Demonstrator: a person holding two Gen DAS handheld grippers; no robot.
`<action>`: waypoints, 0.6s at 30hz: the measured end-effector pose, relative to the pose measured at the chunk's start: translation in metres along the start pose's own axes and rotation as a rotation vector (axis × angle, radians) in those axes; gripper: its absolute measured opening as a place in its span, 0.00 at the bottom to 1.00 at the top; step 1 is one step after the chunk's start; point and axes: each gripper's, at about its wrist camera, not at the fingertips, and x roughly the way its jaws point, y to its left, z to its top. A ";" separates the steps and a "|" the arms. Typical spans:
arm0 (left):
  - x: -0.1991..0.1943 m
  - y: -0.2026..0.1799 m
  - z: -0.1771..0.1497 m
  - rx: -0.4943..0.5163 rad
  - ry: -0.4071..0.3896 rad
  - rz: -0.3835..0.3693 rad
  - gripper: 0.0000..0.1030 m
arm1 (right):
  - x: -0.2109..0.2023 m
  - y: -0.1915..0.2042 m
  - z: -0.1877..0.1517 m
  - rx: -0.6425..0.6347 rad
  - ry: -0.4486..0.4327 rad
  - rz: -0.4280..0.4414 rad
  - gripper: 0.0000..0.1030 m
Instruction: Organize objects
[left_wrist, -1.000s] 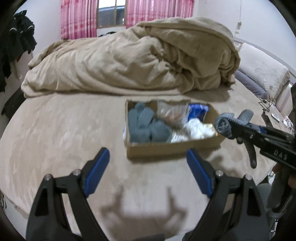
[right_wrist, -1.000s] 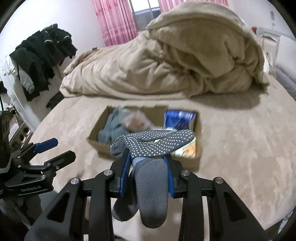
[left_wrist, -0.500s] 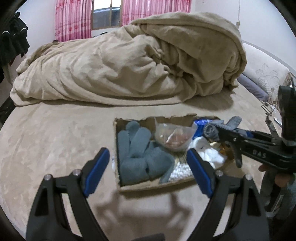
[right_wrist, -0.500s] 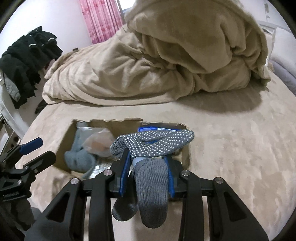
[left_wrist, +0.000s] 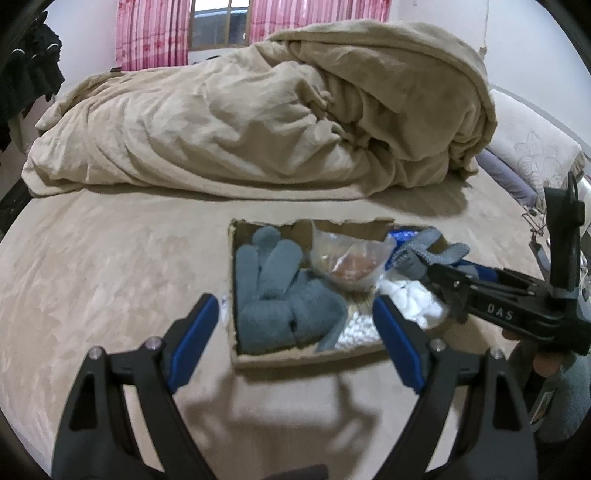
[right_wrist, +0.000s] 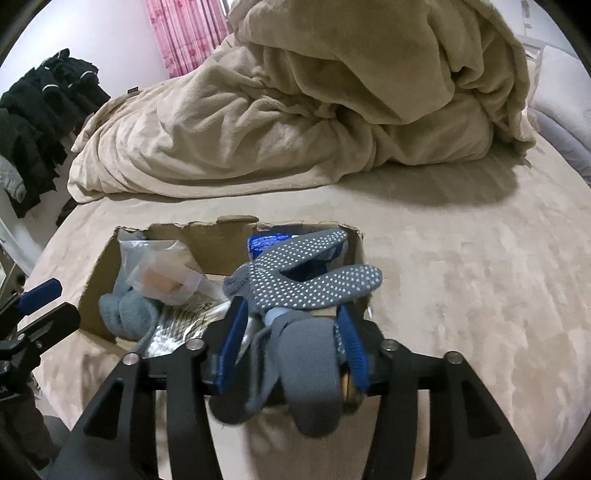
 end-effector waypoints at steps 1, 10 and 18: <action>-0.004 -0.001 0.000 0.004 -0.004 -0.002 0.84 | -0.006 0.001 -0.001 -0.002 -0.001 -0.003 0.52; -0.060 -0.013 -0.008 0.018 -0.053 -0.012 0.84 | -0.060 0.024 -0.013 -0.080 -0.070 -0.024 0.83; -0.108 -0.013 -0.031 -0.040 -0.071 -0.018 0.84 | -0.116 0.047 -0.030 -0.088 -0.094 0.009 0.83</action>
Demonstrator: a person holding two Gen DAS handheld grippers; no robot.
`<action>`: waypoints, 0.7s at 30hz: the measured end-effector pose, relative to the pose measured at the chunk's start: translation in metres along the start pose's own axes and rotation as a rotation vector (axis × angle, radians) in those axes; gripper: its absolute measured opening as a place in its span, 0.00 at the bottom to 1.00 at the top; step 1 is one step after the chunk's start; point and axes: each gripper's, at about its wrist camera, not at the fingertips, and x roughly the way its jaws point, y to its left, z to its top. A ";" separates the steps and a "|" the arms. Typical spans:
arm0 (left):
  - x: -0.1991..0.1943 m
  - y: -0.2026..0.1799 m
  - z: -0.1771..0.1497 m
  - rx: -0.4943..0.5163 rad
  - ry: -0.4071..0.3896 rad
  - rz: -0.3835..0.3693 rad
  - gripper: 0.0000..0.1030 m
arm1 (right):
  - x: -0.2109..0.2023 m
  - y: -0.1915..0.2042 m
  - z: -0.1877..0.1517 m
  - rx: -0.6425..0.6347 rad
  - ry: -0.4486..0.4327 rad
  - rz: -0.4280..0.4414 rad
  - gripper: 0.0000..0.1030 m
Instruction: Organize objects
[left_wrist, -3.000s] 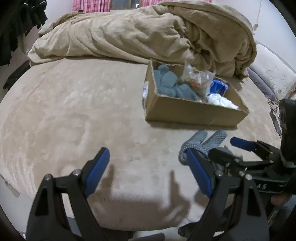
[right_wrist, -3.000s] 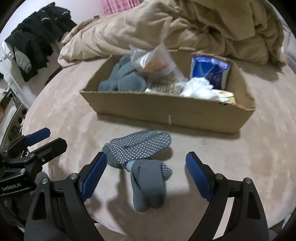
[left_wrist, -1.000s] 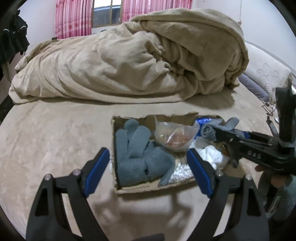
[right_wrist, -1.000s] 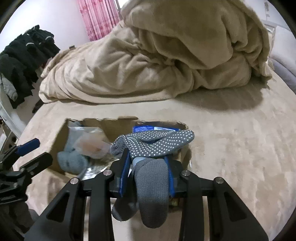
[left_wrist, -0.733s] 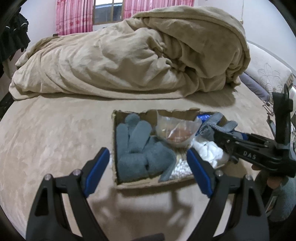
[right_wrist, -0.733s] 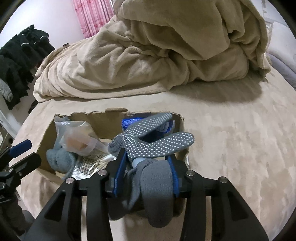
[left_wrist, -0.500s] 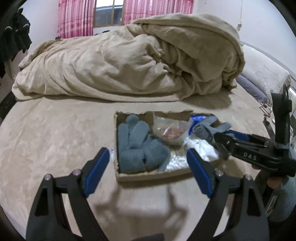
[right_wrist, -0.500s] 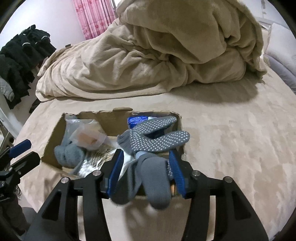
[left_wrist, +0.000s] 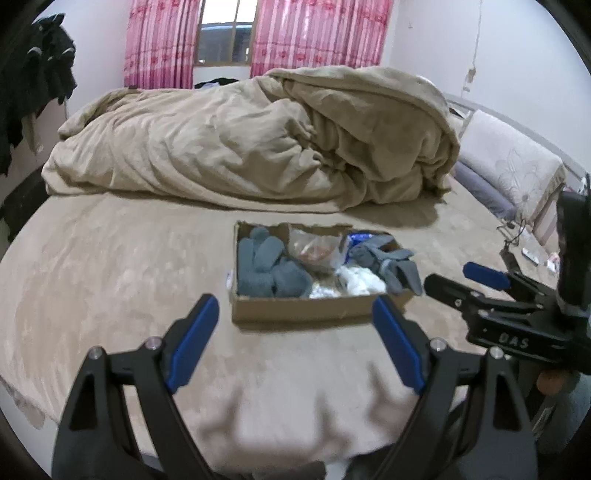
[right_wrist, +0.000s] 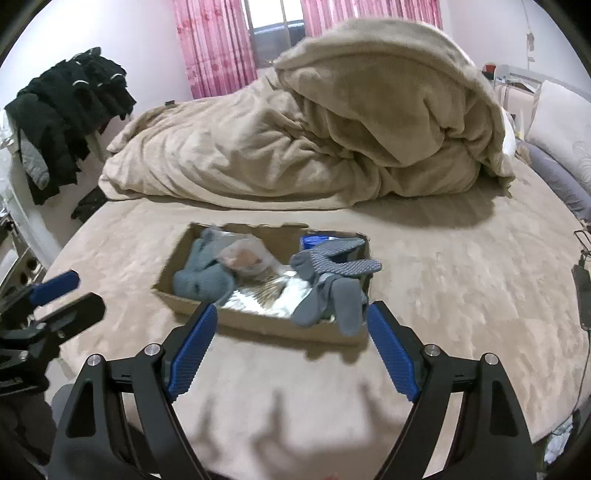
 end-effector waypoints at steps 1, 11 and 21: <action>-0.005 0.001 -0.003 -0.007 0.001 0.007 0.84 | -0.009 0.004 -0.002 -0.006 -0.004 0.003 0.83; -0.041 0.003 -0.029 -0.026 0.017 0.067 0.84 | -0.055 0.028 -0.020 -0.028 -0.017 0.023 0.83; -0.058 -0.004 -0.036 -0.003 0.007 0.068 0.84 | -0.069 0.032 -0.031 -0.024 -0.024 0.020 0.83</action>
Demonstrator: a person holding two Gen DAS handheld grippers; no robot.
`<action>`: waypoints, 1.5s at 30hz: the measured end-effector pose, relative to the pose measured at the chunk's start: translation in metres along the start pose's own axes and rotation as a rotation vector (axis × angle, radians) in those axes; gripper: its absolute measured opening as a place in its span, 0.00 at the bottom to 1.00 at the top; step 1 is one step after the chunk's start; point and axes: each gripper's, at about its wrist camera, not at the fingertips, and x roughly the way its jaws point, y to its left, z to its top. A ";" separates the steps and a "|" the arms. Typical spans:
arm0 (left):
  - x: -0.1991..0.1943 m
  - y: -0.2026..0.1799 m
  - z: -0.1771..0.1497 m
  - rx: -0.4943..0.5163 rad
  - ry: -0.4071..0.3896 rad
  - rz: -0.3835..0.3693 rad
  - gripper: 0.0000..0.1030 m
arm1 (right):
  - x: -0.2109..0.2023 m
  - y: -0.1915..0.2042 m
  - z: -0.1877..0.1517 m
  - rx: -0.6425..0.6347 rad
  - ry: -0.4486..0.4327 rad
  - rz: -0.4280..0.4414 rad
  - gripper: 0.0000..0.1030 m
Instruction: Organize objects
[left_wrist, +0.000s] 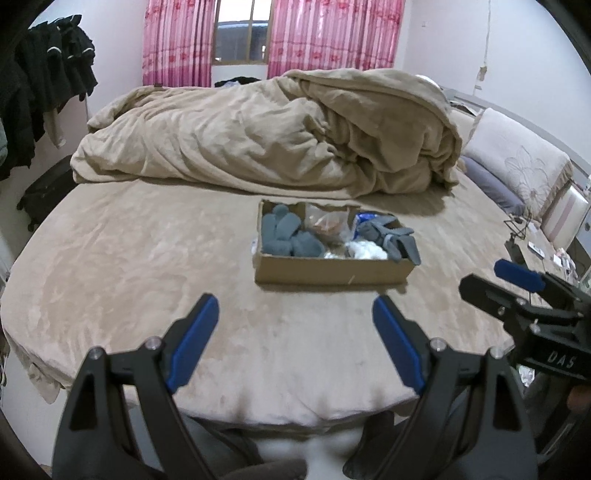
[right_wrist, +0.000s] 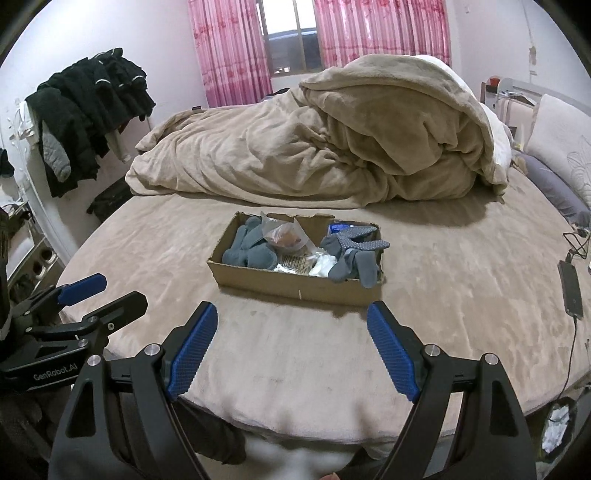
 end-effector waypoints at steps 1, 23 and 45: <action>-0.001 -0.001 0.000 0.003 -0.002 0.000 0.84 | -0.001 0.000 0.000 -0.001 -0.001 0.001 0.83; -0.007 -0.006 0.002 0.016 -0.011 -0.001 0.84 | -0.005 0.003 -0.001 -0.001 -0.004 0.007 0.83; -0.004 -0.003 0.004 0.019 -0.009 -0.002 0.84 | -0.002 0.005 0.000 -0.002 0.001 0.008 0.83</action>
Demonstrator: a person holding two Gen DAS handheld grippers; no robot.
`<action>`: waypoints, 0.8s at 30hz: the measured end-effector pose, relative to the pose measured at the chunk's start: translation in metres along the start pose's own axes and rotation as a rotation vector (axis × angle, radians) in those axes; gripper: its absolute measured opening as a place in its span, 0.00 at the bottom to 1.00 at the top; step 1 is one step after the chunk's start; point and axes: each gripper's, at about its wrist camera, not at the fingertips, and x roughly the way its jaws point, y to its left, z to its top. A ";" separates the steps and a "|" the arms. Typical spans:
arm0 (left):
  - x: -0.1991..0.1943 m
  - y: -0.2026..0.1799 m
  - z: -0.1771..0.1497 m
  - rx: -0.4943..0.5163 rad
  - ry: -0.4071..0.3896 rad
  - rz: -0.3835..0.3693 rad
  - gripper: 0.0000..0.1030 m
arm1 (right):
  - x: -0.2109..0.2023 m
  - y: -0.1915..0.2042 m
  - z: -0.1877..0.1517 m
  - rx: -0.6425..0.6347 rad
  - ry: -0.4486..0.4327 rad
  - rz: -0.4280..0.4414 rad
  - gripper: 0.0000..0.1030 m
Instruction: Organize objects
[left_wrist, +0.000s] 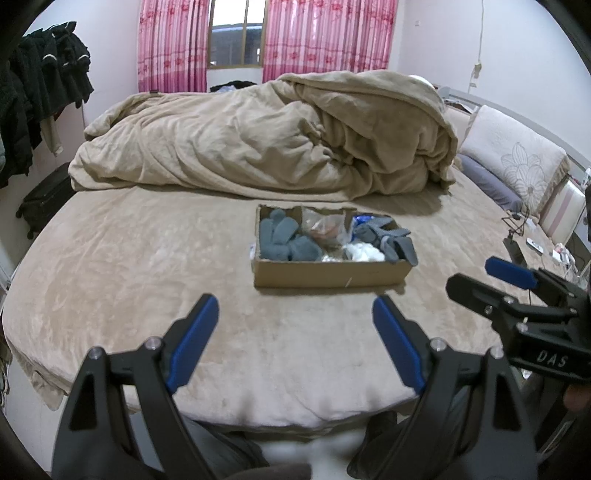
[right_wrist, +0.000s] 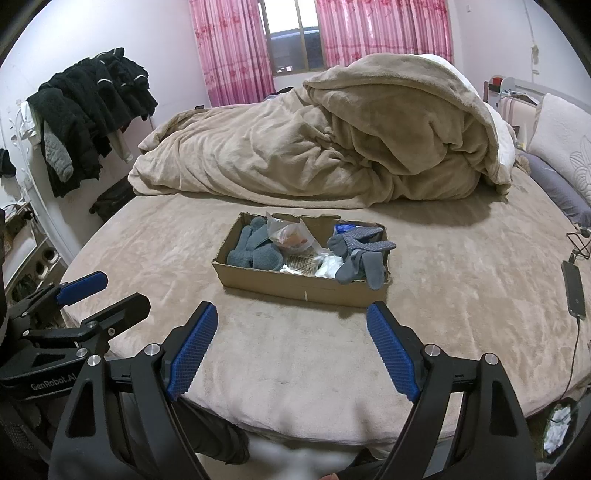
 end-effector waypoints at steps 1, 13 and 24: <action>0.000 0.000 0.000 -0.001 -0.001 0.001 0.84 | 0.000 0.001 0.000 -0.001 0.000 0.000 0.83; 0.003 0.004 0.001 -0.002 0.000 0.001 0.84 | 0.001 0.000 0.001 0.000 0.001 0.001 0.83; 0.009 0.008 0.002 -0.002 0.009 -0.002 0.84 | 0.004 0.001 0.002 0.001 0.005 0.001 0.83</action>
